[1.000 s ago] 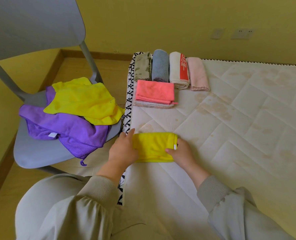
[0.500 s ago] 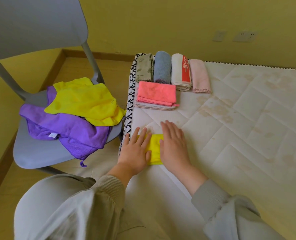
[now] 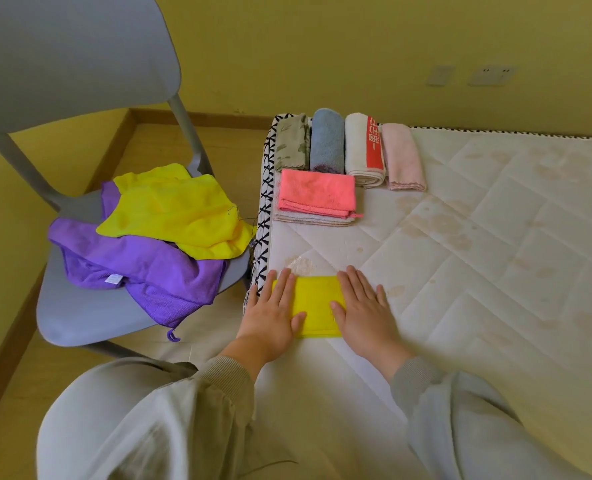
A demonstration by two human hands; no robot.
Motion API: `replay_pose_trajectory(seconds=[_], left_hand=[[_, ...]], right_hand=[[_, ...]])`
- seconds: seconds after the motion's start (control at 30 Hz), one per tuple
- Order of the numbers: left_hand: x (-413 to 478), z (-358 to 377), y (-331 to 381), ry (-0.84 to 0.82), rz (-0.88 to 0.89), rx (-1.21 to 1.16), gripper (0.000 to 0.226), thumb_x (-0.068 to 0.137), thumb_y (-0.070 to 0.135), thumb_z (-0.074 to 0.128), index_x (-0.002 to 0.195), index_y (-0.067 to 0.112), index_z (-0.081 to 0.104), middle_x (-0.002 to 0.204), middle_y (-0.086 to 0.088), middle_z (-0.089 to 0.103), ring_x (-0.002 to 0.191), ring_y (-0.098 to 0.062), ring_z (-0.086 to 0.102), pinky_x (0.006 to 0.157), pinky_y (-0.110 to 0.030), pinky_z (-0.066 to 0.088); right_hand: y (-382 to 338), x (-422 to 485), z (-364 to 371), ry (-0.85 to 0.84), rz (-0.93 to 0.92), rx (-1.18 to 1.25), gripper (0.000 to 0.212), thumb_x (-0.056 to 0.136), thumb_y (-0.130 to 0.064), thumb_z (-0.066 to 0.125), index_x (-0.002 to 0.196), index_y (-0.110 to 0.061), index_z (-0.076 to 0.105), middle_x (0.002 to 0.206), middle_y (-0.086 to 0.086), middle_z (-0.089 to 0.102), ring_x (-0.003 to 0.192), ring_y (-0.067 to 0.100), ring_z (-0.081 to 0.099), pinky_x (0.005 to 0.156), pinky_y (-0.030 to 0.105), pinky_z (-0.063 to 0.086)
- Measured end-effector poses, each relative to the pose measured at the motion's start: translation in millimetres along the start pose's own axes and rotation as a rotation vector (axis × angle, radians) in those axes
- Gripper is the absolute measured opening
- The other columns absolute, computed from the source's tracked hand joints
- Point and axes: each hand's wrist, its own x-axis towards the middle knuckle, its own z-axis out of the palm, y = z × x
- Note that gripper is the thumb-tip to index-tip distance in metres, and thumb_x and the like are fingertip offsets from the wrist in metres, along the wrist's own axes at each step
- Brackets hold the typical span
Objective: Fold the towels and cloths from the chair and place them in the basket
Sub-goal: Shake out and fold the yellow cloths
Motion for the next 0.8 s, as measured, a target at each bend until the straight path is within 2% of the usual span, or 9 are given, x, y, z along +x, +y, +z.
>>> replay_pose_trajectory(seconds=[0.07,0.1,0.17,0.27,0.33,0.47,0.57,0.67,0.8], left_hand=[[-0.2,-0.2,-4.8,-0.001,-0.019,-0.067,0.092,0.072,0.068,-0.009,0.148,0.018,-0.019,0.156,0.004,-0.024,0.142,-0.012,-0.023,0.115,-0.039,-0.010],[-0.4,-0.8,-6.3,-0.002,-0.026,-0.093,0.095,0.071,0.071,-0.007,0.149,0.017,-0.018,0.157,0.003,-0.022,0.140,-0.009,-0.024,0.115,-0.038,-0.010],[-0.9,-1.9,-7.4,0.000,-0.035,-0.122,0.098,0.069,0.073,-0.005,0.148,0.018,-0.019,0.157,0.003,-0.021,0.138,-0.006,-0.025,0.114,-0.037,-0.010],[-1.8,-4.0,-5.3,-0.009,-0.044,-0.118,0.099,0.068,0.073,-0.005,0.148,0.018,-0.020,0.157,0.004,-0.022,0.142,-0.010,-0.022,0.116,-0.040,-0.009],[-2.7,-4.2,-4.6,-0.006,-0.048,-0.120,0.099,0.068,0.073,-0.005,0.149,0.018,-0.018,0.157,0.003,-0.021,0.144,-0.011,-0.020,0.116,-0.040,-0.008],[-6.7,-2.1,-5.2,0.012,-0.055,-0.123,0.098,0.069,0.072,-0.004,0.149,0.017,-0.018,0.158,0.002,-0.020,0.144,-0.011,-0.018,0.117,-0.039,-0.007],[-7.3,-3.3,-4.0,0.041,-0.060,-0.167,0.096,0.071,0.070,-0.001,0.148,0.017,-0.018,0.158,0.003,-0.019,0.141,-0.007,-0.021,0.116,-0.038,-0.008],[-7.5,-3.7,-3.3,0.063,-0.046,-0.185,0.091,0.072,0.069,0.003,0.145,0.021,-0.023,0.157,0.005,-0.019,0.137,-0.003,-0.024,0.116,-0.038,-0.008],[2.7,-6.3,-0.2,0.106,-0.082,-0.199,0.086,0.073,0.065,-0.001,0.144,0.022,-0.021,0.156,0.005,-0.018,0.144,-0.012,-0.018,0.117,-0.041,-0.006]], right_hand=[[-0.3,-2.3,-5.7,-0.007,0.079,0.034,0.079,0.086,-0.066,0.001,0.152,-0.023,-0.001,0.160,-0.004,0.001,0.147,0.013,0.002,0.118,0.042,0.009],[-1.8,-4.1,-11.8,-0.011,0.128,0.050,0.079,0.089,-0.067,0.013,0.152,-0.021,0.003,0.160,-0.002,0.007,0.146,0.016,0.008,0.117,0.040,0.014],[-3.9,-1.7,-18.2,0.020,0.246,0.147,0.080,0.088,-0.061,0.043,0.147,-0.011,0.023,0.151,0.006,0.030,0.138,0.023,0.028,0.110,0.036,0.026],[-7.1,10.2,-27.7,-0.011,0.438,0.657,0.056,0.079,-0.041,0.070,0.118,-0.005,0.053,0.116,0.013,0.059,0.111,0.031,0.055,0.092,0.039,0.046],[-7.6,15.3,-35.5,-0.078,0.490,0.909,0.039,0.080,-0.031,0.071,0.108,-0.006,0.059,0.104,0.012,0.064,0.102,0.032,0.061,0.085,0.039,0.051],[-7.1,16.4,-39.7,-0.217,0.571,1.176,0.047,0.082,-0.023,0.072,0.119,0.000,0.058,0.115,0.020,0.063,0.103,0.035,0.062,0.090,0.046,0.051],[-7.8,11.4,-51.4,-0.238,0.525,1.435,0.036,0.086,-0.012,0.067,0.116,0.005,0.059,0.113,0.023,0.064,0.087,0.030,0.064,0.080,0.040,0.054],[-4.6,8.6,-68.4,-0.235,0.429,1.528,0.028,0.091,-0.010,0.059,0.116,0.002,0.059,0.105,0.017,0.067,0.078,0.020,0.065,0.065,0.029,0.057],[1.5,13.5,-94.5,-0.168,0.357,1.521,0.029,0.092,-0.009,0.057,0.119,0.000,0.058,0.113,0.019,0.065,0.082,0.019,0.065,0.069,0.026,0.057]])
